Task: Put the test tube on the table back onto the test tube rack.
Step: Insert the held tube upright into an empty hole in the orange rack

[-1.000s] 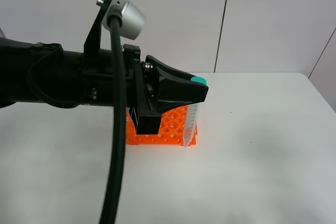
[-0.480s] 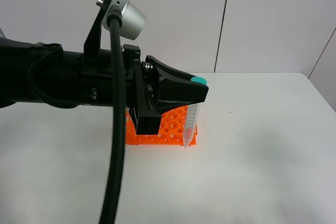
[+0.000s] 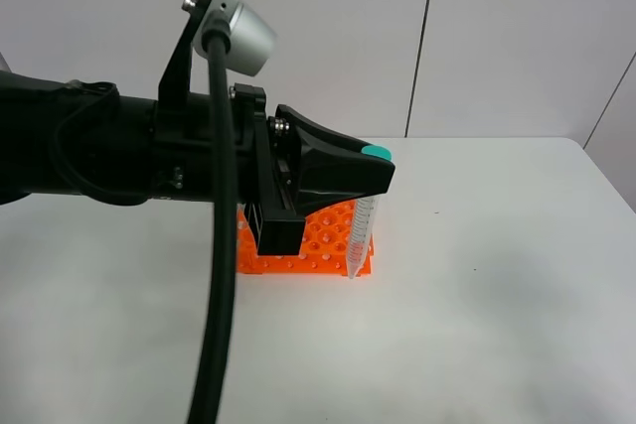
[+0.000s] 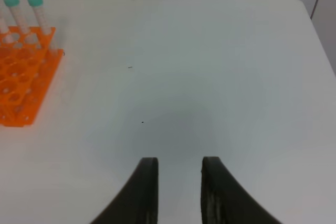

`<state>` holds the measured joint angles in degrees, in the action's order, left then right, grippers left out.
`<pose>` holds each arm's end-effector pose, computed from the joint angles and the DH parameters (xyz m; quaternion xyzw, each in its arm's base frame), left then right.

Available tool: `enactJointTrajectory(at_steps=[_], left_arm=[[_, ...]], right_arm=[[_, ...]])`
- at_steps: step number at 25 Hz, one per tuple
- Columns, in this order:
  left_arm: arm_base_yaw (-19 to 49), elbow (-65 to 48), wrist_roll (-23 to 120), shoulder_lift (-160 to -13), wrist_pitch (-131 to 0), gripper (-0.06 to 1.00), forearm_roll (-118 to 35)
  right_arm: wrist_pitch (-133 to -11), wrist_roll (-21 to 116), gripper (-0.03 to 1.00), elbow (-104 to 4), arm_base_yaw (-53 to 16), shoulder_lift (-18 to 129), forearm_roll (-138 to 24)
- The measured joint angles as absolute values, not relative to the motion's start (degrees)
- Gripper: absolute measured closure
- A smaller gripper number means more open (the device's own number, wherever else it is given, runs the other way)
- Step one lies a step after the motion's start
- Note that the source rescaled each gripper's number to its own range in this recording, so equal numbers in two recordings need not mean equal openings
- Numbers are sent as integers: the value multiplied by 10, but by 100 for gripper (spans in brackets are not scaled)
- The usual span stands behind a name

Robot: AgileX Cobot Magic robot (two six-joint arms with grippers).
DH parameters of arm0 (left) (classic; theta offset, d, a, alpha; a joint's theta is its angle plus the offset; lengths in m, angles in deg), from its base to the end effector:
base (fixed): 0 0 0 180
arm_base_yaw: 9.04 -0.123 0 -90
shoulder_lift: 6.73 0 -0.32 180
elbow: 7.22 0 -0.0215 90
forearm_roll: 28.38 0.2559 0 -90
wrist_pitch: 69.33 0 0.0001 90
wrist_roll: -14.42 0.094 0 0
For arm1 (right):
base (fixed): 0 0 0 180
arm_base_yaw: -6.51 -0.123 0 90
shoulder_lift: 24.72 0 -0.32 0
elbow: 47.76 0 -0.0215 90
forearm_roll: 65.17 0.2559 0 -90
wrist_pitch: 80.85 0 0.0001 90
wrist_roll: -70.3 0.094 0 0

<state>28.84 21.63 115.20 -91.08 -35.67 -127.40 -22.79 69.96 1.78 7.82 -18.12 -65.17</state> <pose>0.1951 -0.2171 0.3371 0.4106 0.6749 -0.4021 0.4630 -0.0317 0.0007 0.2816 0.0071 0.8396 -0.0078 0.5431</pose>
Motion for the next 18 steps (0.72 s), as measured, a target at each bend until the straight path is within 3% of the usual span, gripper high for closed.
enactJointTrajectory(at_steps=[14, 18], left_arm=[[288, 216, 1178, -911, -362, 94, -1274], [311, 209, 1163, -911, -438, 94, -1246]], right_arm=[[-228, 699, 67, 18, 78, -181, -652], [-228, 699, 67, 18, 78, -181, -652]])
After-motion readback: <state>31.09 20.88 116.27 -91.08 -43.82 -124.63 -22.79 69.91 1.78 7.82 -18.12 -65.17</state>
